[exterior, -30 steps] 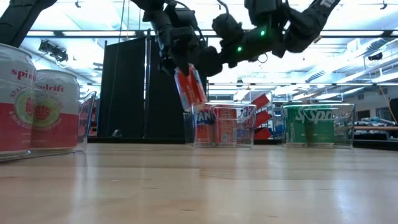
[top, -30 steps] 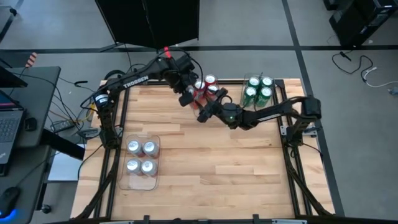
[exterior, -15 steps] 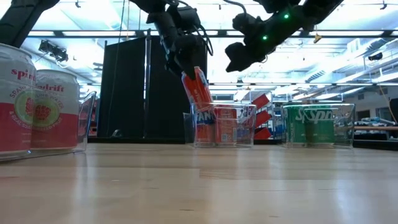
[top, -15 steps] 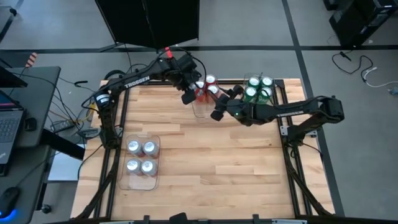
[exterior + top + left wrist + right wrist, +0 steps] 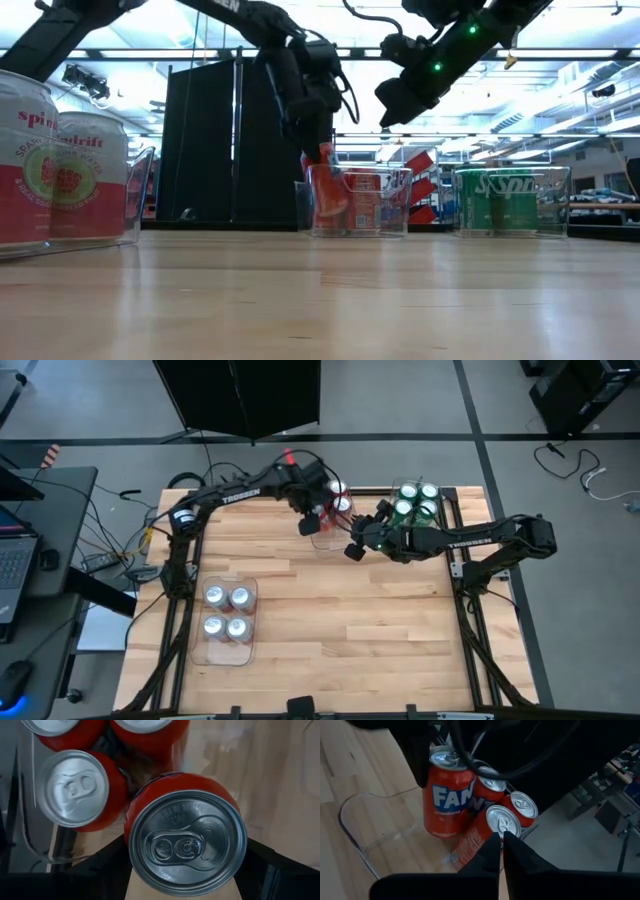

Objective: Sort soda cans
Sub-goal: Put the orange soda can into the top left transparent bin

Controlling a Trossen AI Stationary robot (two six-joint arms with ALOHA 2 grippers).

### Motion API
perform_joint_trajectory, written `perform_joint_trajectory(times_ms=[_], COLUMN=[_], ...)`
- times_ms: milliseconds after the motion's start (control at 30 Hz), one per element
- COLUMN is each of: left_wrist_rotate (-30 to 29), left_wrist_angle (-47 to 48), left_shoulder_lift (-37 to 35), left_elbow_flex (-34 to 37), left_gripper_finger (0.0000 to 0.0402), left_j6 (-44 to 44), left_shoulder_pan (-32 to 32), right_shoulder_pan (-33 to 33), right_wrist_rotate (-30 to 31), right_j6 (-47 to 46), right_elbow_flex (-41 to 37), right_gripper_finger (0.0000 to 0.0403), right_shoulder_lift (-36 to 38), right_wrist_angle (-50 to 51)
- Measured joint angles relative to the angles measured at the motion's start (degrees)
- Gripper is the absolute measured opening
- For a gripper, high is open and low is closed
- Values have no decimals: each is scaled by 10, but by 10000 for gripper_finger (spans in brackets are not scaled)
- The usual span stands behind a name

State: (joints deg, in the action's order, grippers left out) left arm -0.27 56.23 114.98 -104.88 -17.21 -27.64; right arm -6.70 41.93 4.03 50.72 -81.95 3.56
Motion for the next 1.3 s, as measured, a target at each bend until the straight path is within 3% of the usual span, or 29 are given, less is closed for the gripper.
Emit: perform_joint_trajectory(times_ms=[500, 700, 800, 1067, 1300], left_wrist_rotate=[-14, -7, -7, -7, -59], left_wrist_angle=[-5, -13, -18, -20, -27], left_shoulder_lift=[34, 37, 36, 36, 36], left_elbow_flex=[0, 1, 1, -7, -44], left_gripper_finger=[273, 337, 350, 349, 326], left_j6=[-9, -8, -8, -10, -21], left_shoulder_pan=[-1, -1, -1, -1, 0], right_shoulder_pan=[0, 0, 0, 0, 0], right_wrist_rotate=[-17, -19, -25, -27, -30], right_j6=[0, 0, 0, 3, 10], right_elbow_flex=[0, 0, 0, 0, 0], right_gripper_finger=[0, 0, 0, 0, 0], right_shoulder_lift=[0, 0, 0, 0, 30], right_wrist_angle=[-5, -5, -5, -3, 44])
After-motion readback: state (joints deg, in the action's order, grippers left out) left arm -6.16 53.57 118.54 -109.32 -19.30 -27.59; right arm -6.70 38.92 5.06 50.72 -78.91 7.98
